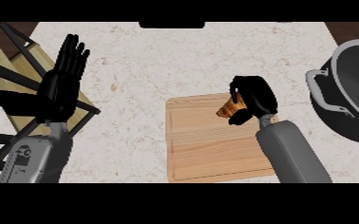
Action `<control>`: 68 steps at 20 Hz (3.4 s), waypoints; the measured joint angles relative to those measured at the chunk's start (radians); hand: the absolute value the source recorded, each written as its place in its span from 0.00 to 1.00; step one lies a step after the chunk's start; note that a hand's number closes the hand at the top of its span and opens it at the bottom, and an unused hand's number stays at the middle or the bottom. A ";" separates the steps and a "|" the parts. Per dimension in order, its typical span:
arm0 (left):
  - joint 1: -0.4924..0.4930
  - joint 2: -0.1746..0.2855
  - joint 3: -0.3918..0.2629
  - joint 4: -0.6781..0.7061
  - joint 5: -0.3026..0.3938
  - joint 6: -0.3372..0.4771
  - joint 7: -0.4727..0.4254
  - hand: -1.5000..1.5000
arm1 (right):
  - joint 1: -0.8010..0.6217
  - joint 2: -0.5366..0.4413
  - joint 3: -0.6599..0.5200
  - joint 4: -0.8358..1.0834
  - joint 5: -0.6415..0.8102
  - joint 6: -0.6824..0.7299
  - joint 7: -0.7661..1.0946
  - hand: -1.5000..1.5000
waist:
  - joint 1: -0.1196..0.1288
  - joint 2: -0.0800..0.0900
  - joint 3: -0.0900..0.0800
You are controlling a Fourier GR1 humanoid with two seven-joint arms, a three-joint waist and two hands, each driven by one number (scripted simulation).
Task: Pick the croissant from the cutting board and place it in the pot
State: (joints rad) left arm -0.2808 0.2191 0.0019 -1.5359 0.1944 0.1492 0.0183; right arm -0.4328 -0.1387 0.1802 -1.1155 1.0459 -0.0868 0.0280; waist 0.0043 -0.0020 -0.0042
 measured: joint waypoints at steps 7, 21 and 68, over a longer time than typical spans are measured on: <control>-0.049 -0.017 -0.036 0.005 -0.006 -0.006 0.007 0.50 | -0.228 -0.005 -0.229 0.117 0.089 -0.093 0.484 1.00 | 0.062 0.028 0.001; -0.068 -0.026 -0.052 0.019 -0.013 0.008 0.027 0.50 | -0.584 -0.160 -0.322 0.336 0.610 -0.173 1.105 1.00 | 0.084 0.026 0.001; -0.007 -0.011 0.015 -0.021 -0.028 0.008 0.034 0.50 | -0.076 -0.233 -0.807 0.153 0.119 -0.451 0.665 0.00 | -0.001 -0.008 -0.013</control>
State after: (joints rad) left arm -0.2881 0.2085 0.0164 -1.5571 0.1666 0.1569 0.0524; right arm -0.5088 -0.3714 -0.6267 -0.9626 1.1653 -0.5373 0.6928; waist 0.0030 -0.0097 -0.0168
